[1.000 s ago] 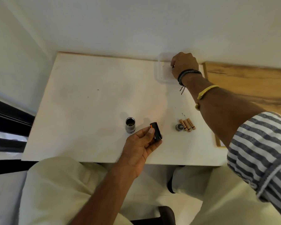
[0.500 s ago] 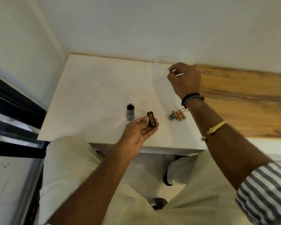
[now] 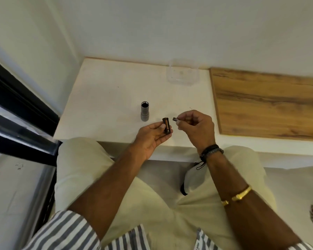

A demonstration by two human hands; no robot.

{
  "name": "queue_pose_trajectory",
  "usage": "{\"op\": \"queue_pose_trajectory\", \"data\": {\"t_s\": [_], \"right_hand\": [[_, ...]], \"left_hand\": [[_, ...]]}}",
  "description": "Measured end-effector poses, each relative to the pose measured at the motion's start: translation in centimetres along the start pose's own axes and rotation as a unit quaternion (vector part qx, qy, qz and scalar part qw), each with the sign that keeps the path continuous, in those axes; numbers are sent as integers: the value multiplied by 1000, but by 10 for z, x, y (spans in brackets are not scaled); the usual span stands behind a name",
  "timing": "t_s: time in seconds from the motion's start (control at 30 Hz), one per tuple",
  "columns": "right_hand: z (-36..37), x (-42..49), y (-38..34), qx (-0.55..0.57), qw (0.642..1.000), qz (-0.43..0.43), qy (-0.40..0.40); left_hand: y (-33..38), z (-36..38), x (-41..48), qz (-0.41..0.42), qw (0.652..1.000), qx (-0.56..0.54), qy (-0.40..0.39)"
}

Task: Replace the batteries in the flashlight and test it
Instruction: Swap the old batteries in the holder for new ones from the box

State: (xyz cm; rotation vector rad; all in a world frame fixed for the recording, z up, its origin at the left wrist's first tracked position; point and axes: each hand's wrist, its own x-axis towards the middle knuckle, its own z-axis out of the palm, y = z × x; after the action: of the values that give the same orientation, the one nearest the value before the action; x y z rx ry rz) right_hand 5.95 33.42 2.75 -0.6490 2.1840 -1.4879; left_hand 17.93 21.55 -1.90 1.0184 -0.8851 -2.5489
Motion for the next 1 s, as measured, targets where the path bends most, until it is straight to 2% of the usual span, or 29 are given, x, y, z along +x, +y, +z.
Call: {"op": "queue_pose_trajectory", "data": {"t_s": [0.1, 0.27, 0.4, 0.77, 1.0], "right_hand": [[2, -6, 2, -25, 1000, -3, -3], [3, -11, -1, -21, 999, -15, -40], [-1, -13, 2, -8, 999, -13, -36], [1, -15, 5, -110, 992, -57, -33], [5, -16, 3, -60, 997, -45, -14]], "left_hand": [[2, -5, -2, 5, 1000, 9, 2], [4, -8, -6, 11, 1000, 19, 8], [2, -6, -6, 13, 999, 27, 13], [-1, -5, -7, 18, 997, 79, 6], [-5, -4, -8, 20, 996, 90, -1]]}}
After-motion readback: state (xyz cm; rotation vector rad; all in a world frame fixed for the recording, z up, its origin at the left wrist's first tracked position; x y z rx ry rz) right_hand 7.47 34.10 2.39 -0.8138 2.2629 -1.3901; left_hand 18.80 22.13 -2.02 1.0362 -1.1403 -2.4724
